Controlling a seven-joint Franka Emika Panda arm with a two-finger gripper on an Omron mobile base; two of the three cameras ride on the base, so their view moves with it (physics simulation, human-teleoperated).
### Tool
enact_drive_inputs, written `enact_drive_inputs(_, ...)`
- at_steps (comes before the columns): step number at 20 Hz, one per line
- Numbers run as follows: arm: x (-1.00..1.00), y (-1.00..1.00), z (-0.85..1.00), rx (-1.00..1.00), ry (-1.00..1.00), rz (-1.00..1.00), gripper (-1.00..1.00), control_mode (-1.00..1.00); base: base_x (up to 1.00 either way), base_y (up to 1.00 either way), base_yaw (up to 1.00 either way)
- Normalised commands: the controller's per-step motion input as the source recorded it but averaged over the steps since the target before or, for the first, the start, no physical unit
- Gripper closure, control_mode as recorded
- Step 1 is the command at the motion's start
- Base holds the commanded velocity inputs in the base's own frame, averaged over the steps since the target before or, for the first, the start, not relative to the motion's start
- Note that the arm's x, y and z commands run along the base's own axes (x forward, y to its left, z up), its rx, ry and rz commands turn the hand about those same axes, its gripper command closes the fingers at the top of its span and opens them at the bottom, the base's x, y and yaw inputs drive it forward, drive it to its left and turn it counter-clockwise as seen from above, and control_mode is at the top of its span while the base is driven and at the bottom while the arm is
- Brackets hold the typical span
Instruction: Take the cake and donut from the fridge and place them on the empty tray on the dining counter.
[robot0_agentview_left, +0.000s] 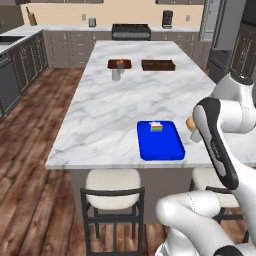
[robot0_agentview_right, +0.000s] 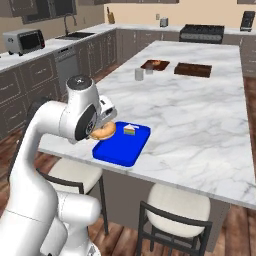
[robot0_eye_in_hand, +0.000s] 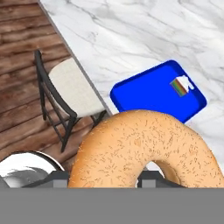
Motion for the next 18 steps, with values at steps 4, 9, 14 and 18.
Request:
enact_drive_inputs(4, 0.42, 0.13, -0.66, 0.08, 0.00, 0.07, 1.00, -1.00, 0.00, 0.00, 0.00)
enact_drive_inputs(9, 0.75, 0.00, -0.55, 0.13, 0.09, 0.08, 1.00, -1.00, 0.00, 0.00, 0.00)
enact_drive_inputs(14, 0.84, 0.02, -0.60, 0.01, 0.11, 0.03, 1.00, -1.00, 0.00, 0.00, 0.00)
enact_drive_inputs(18, 0.65, 0.00, -0.45, 0.00, 0.00, 0.00, 1.00, -1.00, 0.00, 0.00, 0.00)
